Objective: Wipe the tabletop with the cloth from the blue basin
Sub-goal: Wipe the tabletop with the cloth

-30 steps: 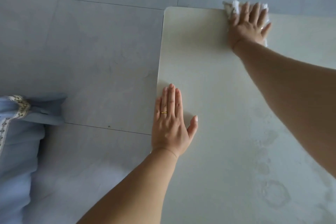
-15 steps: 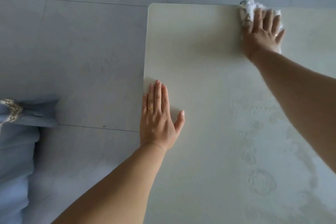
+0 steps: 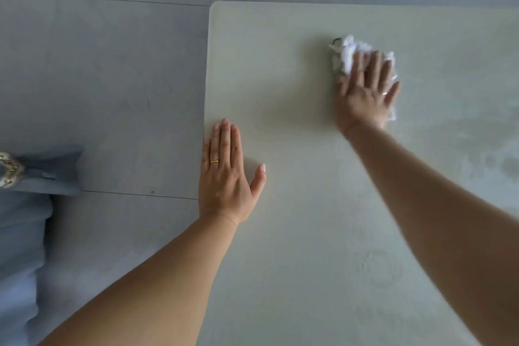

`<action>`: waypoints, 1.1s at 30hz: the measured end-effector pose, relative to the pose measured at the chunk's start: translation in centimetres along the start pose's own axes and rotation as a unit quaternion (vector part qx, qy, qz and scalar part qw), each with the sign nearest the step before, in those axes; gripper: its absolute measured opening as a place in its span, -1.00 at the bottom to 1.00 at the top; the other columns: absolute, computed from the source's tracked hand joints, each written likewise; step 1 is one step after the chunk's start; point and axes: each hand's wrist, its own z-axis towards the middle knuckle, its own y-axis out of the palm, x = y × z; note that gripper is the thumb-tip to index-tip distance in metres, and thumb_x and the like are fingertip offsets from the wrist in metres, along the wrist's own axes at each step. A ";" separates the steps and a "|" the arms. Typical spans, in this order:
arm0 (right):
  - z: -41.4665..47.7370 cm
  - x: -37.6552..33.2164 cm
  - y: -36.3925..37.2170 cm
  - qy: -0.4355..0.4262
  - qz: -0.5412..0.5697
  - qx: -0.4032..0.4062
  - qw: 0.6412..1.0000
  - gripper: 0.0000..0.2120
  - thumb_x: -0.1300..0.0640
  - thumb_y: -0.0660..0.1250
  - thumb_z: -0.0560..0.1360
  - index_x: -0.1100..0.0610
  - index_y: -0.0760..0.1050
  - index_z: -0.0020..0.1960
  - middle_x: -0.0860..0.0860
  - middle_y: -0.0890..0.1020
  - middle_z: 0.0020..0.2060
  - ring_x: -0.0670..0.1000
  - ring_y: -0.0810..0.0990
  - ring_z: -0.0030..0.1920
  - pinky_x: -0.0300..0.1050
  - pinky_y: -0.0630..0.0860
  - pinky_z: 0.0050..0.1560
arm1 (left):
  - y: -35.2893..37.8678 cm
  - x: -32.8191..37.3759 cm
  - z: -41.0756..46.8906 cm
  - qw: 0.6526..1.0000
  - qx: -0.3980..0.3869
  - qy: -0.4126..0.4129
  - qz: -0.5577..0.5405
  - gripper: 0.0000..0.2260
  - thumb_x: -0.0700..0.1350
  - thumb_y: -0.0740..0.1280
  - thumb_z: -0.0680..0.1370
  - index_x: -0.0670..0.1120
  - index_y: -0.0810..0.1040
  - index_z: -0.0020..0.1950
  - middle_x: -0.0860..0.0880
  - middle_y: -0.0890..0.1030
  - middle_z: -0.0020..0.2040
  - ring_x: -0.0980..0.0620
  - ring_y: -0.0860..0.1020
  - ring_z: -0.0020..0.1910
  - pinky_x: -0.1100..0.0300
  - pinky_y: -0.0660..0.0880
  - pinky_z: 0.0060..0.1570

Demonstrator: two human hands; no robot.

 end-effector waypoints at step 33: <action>-5.6 5.4 -0.6 -0.182 -0.071 -0.030 0.980 -0.39 -0.24 -0.13 0.55 -0.05 -0.11 0.54 -0.03 -0.05 0.55 0.02 -0.12 0.53 0.08 -0.24 0.49 | 1.1 4.5 -9.3 0.998 -0.021 0.049 -0.040 -0.36 0.15 0.09 0.56 -0.21 0.14 0.53 -0.17 0.13 0.55 -0.13 0.09 0.53 -0.04 0.02 0.49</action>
